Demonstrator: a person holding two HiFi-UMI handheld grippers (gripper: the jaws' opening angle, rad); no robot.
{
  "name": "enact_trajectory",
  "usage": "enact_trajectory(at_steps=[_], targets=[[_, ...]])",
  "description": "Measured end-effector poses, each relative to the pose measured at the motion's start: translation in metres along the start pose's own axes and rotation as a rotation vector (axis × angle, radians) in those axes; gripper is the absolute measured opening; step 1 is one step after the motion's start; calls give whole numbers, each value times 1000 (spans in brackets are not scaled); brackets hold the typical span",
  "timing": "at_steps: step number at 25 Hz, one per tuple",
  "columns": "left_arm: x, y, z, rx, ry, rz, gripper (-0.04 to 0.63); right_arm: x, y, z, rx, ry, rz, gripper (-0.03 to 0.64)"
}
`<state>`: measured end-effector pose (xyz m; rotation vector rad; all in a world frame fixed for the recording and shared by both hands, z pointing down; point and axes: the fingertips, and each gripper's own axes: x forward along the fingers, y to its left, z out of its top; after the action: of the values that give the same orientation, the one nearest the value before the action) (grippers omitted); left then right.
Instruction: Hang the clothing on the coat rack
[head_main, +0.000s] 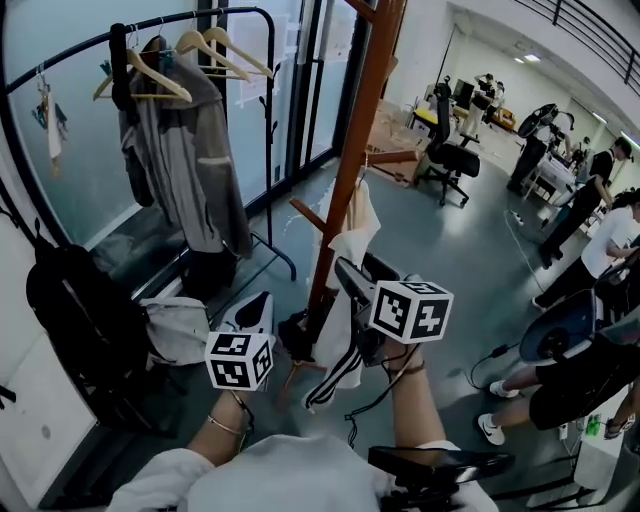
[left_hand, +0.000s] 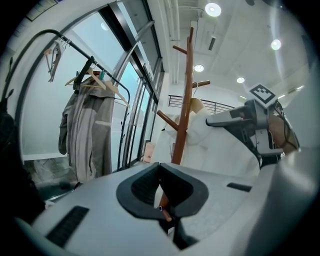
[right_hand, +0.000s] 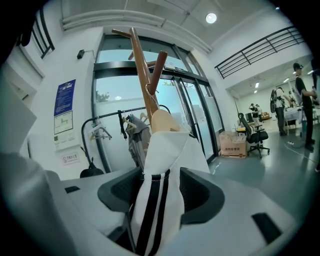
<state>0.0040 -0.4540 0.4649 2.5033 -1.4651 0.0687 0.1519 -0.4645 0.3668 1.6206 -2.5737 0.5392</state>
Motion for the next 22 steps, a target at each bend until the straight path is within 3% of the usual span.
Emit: enact_trajectory(at_steps=[11, 22], targets=[[3, -34, -3, 62, 35, -131, 9, -43, -12, -5, 85, -78, -82, 245], [0, -55, -24, 31, 62, -184, 9, -83, -35, -24, 199, -145, -157, 242]])
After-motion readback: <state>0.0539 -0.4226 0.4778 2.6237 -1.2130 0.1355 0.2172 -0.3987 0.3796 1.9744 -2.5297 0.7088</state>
